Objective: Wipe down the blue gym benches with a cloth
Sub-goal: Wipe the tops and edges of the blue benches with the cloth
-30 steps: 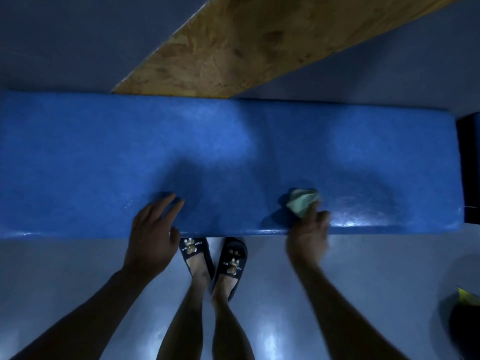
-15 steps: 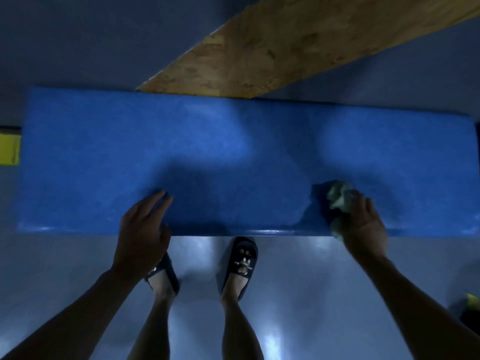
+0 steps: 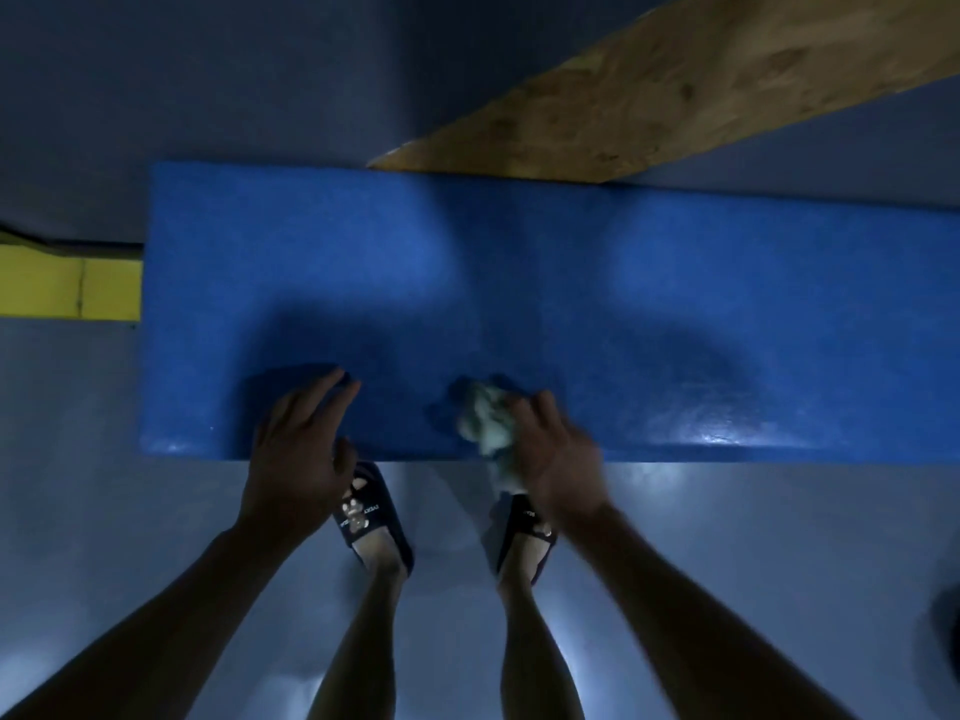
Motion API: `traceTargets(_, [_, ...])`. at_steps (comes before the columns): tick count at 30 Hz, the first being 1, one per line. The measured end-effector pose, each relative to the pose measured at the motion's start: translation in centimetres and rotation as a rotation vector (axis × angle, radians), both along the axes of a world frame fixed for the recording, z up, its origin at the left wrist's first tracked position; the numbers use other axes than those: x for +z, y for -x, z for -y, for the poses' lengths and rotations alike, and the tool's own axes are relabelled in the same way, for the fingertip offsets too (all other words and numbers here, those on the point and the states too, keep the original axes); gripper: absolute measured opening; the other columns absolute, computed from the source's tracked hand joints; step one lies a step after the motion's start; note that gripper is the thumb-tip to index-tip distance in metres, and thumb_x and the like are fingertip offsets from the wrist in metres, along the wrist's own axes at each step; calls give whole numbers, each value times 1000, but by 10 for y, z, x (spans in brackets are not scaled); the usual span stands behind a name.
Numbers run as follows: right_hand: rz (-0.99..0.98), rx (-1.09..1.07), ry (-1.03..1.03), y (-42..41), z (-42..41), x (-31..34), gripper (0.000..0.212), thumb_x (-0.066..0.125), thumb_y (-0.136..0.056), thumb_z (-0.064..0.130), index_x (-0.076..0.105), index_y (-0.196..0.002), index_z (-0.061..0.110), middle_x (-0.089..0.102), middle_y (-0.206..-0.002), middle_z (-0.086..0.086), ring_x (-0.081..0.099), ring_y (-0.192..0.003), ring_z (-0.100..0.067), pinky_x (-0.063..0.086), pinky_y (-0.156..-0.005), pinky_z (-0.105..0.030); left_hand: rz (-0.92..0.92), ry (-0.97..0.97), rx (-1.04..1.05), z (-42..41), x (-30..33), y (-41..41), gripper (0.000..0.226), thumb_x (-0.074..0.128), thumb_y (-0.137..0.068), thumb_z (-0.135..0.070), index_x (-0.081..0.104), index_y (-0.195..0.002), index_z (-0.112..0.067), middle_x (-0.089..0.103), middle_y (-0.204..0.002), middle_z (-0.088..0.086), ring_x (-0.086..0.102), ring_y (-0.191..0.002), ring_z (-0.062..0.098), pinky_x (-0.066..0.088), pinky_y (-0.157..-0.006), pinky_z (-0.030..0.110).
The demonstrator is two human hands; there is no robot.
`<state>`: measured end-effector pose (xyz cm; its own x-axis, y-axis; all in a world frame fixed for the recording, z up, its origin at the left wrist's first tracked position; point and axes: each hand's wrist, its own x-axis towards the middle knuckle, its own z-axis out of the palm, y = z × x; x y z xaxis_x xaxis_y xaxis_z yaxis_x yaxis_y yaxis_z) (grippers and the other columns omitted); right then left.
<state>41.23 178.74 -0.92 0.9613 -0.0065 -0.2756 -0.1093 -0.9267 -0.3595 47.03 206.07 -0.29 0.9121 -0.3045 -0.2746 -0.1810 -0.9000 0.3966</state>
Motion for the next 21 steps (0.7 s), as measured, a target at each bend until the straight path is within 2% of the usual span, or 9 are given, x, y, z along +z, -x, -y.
traceTargets(2, [-34,-149,92,9,51,4,39,56,-81,34,53,-118,23,49,-104,-4,60,-78,-33,46,-55,-36,17,0,5,-13,1,-4,61,48,-80,-21,49,-141,-16,44,-150,2,45,-124,31,42,-98,50])
traceTargets(5, [-149,-581,168,21,102,14,49,69,-77,25,44,-119,22,42,-108,-10,58,-83,-42,43,-61,-39,12,6,11,-29,1,-7,60,50,-81,-19,49,-141,-16,44,-150,2,43,-126,31,39,-100,52])
traceTargets(7, [-154,-780,213,17,87,7,49,64,-78,15,39,-120,18,40,-109,-14,57,-85,-45,44,-64,-44,2,12,11,-38,-1,-8,58,49,-83,-20,49,-141,-15,43,-150,2,42,-128,30,37,-101,53])
traceTargets(10, [-87,-943,196,-3,2,-11,48,50,-82,3,37,-128,10,41,-116,-16,57,-93,-44,48,-70,-48,-3,6,-14,-45,-4,-8,59,49,-83,-23,49,-141,-16,43,-151,2,42,-127,29,38,-100,53])
traceTargets(12, [-53,-888,138,-14,-66,-17,46,46,-85,1,39,-130,7,43,-116,-14,58,-94,-39,48,-68,-42,-12,-5,-21,-47,-6,-11,58,52,-83,-20,49,-141,-16,44,-150,1,43,-127,28,40,-98,54])
traceTargets(15, [-45,-601,12,-18,-131,-11,46,52,-87,3,38,-131,10,47,-112,-8,58,-84,-24,50,-57,-33,-15,-20,-18,-49,-8,-16,60,60,-81,-13,50,-140,-17,47,-148,1,44,-125,28,41,-98,56])
traceTargets(17, [-64,-357,-57,-16,-125,-2,43,51,-89,8,38,-129,13,48,-109,-6,57,-79,-19,54,-54,-29,0,-25,-30,-51,-8,-18,61,55,-78,-16,51,-139,-18,48,-147,0,41,-124,26,38,-101,56])
traceTargets(19, [-61,-120,-3,-14,-85,1,41,50,-85,19,44,-125,16,50,-104,-6,59,-68,-23,49,-49,-31,10,-11,-34,-53,-8,-19,63,53,-76,-18,52,-138,-18,49,-146,0,40,-122,24,36,-103,56])
traceTargets(21, [-76,-73,91,-8,-30,3,42,53,-80,28,51,-120,20,49,-103,-5,60,-69,-32,47,-51,-34,20,16,-40,-55,-9,-20,64,54,-74,-18,52,-138,-18,49,-146,-1,42,-122,24,35,-105,55])
